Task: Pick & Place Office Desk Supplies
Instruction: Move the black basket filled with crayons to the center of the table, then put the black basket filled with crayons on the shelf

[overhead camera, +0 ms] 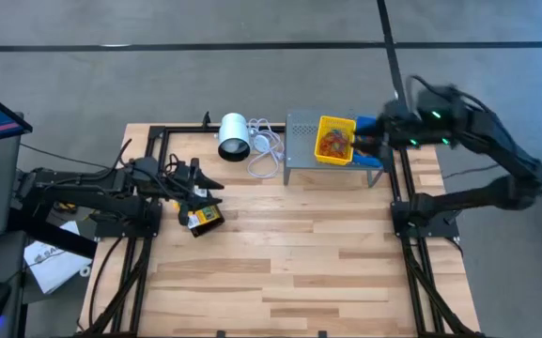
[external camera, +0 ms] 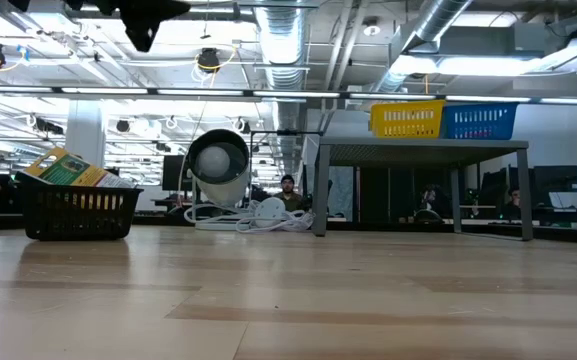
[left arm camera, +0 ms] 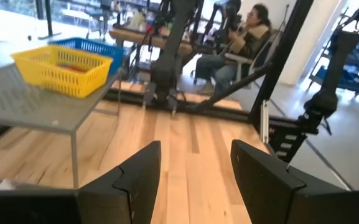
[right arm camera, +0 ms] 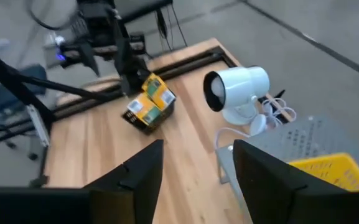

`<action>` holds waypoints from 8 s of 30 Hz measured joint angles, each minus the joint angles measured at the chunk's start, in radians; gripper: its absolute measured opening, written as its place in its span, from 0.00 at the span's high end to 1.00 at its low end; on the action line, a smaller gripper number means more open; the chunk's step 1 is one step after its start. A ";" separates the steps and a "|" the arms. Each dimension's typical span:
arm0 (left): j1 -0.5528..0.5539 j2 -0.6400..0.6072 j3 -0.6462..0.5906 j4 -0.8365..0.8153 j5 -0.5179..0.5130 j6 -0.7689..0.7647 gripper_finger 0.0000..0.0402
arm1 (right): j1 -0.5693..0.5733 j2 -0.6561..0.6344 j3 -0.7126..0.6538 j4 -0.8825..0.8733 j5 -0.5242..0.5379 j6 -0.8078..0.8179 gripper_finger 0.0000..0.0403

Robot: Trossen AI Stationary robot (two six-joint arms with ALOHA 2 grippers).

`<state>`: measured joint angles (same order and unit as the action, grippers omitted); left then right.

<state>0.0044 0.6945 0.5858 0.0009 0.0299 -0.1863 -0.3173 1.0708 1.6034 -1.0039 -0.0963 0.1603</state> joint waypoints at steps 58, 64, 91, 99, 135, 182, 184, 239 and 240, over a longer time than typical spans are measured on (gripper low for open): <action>-0.207 0.822 0.316 -0.848 -0.066 -0.609 0.64 | 0.484 -0.619 -1.058 0.800 0.097 0.091 0.56; -0.205 0.801 0.317 -0.850 -0.098 -0.604 0.69 | 0.519 -0.619 -1.058 0.805 0.097 0.091 0.56; -0.205 0.898 0.317 -0.718 -0.135 -0.498 0.98 | 0.525 -0.620 -1.057 0.844 0.097 0.094 0.56; -0.221 0.897 0.353 -0.596 -0.128 -0.445 0.99 | 0.525 -0.620 -1.057 0.868 0.097 0.094 0.56; -0.225 1.197 0.621 -0.366 -0.058 -0.205 0.99 | 0.525 -0.510 -1.057 0.937 0.101 0.129 0.56; -0.177 1.022 0.619 -0.362 0.089 -0.232 0.51 | 0.527 -0.590 -1.057 0.927 0.097 0.123 0.56; -0.177 0.980 0.618 -0.361 0.062 -0.214 0.51 | 0.527 -0.567 -1.037 0.917 0.097 0.119 0.56; -0.151 -0.183 -0.177 0.233 -0.265 0.172 0.51 | 0.570 0.998 0.191 0.083 0.078 0.125 0.64; -0.151 -0.194 -0.184 0.228 -0.266 0.172 0.51 | 0.565 1.000 0.191 0.080 0.078 0.125 0.63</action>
<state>-0.1471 0.5008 0.4020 0.2290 -0.2359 -0.0147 0.2482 2.0710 1.7943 -0.9234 -0.0180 0.2853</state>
